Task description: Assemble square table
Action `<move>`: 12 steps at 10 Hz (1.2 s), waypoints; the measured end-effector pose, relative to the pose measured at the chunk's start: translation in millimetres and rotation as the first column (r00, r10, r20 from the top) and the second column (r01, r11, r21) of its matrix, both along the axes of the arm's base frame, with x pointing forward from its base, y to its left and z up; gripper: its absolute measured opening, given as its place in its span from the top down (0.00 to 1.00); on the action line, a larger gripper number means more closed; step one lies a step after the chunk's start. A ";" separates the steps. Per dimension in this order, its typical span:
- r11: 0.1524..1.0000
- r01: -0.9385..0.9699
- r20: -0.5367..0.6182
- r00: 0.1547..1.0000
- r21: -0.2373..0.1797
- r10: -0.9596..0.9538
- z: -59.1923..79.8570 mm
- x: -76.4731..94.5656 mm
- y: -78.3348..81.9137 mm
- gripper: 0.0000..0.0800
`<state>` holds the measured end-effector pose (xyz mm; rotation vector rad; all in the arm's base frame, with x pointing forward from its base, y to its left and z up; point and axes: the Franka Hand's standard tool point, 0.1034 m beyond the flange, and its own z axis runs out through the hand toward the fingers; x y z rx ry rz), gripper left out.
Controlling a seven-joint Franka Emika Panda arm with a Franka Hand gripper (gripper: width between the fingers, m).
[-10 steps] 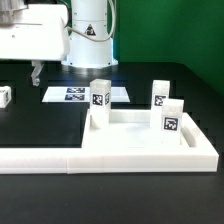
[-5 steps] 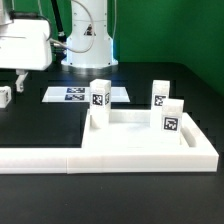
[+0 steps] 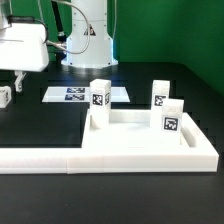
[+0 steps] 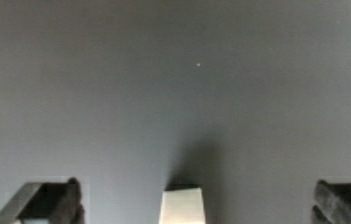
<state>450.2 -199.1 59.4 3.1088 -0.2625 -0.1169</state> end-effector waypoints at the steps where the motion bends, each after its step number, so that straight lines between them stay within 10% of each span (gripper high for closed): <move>1: 1.000 -0.016 -0.011 1.000 0.001 0.016 -3.0 -10.2 -6.2 0.19; 5: 0.991 -0.131 -0.047 0.990 0.004 0.131 -16.3 -59.9 -27.3 0.19; 12: 0.992 -0.126 -0.081 0.989 0.006 0.126 -28.0 -87.6 -32.5 0.19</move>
Offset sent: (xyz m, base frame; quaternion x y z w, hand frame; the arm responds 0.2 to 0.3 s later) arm -0.0551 -0.0189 -0.0050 0.0000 -0.0058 -0.0656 0.9978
